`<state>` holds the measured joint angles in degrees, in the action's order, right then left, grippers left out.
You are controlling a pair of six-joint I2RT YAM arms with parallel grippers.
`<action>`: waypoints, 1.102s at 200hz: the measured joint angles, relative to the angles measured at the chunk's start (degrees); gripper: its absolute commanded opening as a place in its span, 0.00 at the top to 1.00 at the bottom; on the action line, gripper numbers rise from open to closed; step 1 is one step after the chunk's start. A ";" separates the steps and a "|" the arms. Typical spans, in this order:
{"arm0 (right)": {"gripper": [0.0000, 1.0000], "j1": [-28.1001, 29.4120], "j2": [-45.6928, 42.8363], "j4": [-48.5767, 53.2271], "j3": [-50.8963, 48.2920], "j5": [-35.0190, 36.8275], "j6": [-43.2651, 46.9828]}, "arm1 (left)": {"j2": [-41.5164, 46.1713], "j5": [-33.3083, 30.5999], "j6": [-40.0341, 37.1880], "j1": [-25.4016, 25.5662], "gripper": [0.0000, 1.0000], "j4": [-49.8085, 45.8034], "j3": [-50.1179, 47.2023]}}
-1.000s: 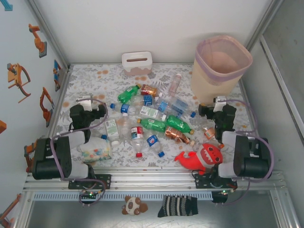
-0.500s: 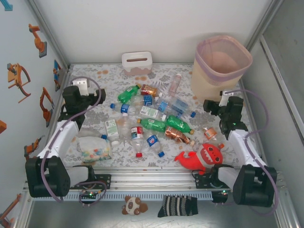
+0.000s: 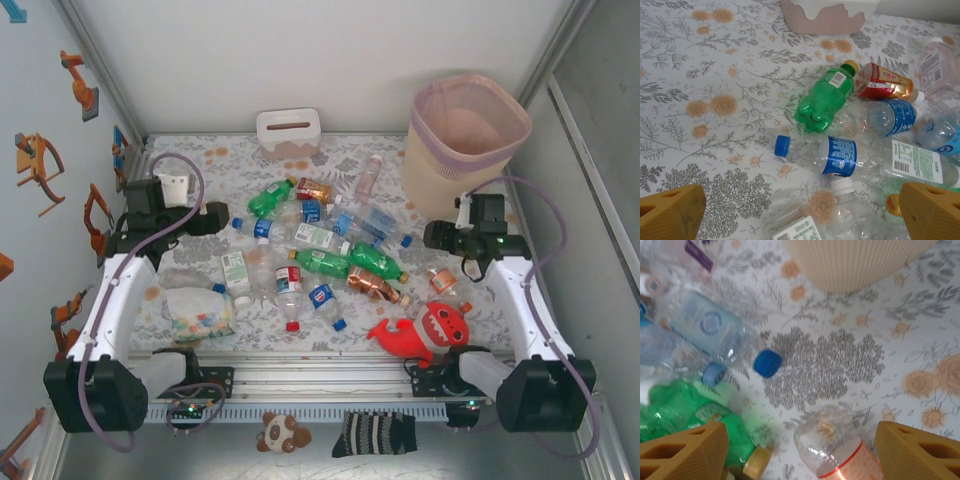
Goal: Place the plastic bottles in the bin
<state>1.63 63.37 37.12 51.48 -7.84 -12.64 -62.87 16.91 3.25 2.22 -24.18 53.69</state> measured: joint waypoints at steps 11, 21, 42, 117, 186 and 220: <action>0.24 1.66 1.92 1.97 0.85 0.98 0.22 | 0.81 0.31 -0.26 0.00 0.02 -0.59 -0.24; 0.24 3.61 4.17 3.54 1.60 2.08 0.66 | 1.36 0.57 -0.42 0.00 0.02 -0.76 -0.26; 0.23 7.23 8.46 6.32 2.86 5.09 1.29 | 2.34 0.79 -0.61 0.00 0.02 -0.74 -0.44; 0.23 10.69 21.66 12.17 8.28 15.78 3.19 | 3.23 1.18 -0.72 -1.29 0.02 -0.76 -0.90; 0.22 10.99 31.76 14.67 10.80 18.05 5.42 | 3.23 2.34 -0.72 -2.34 0.02 -0.76 -0.92; 0.23 11.10 36.02 15.02 11.39 19.71 6.71 | 3.23 2.38 -0.72 -2.64 0.02 -0.76 -0.94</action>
<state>12.73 99.39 52.14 62.87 11.88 -5.93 -59.64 19.29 2.52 -0.43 -24.95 52.75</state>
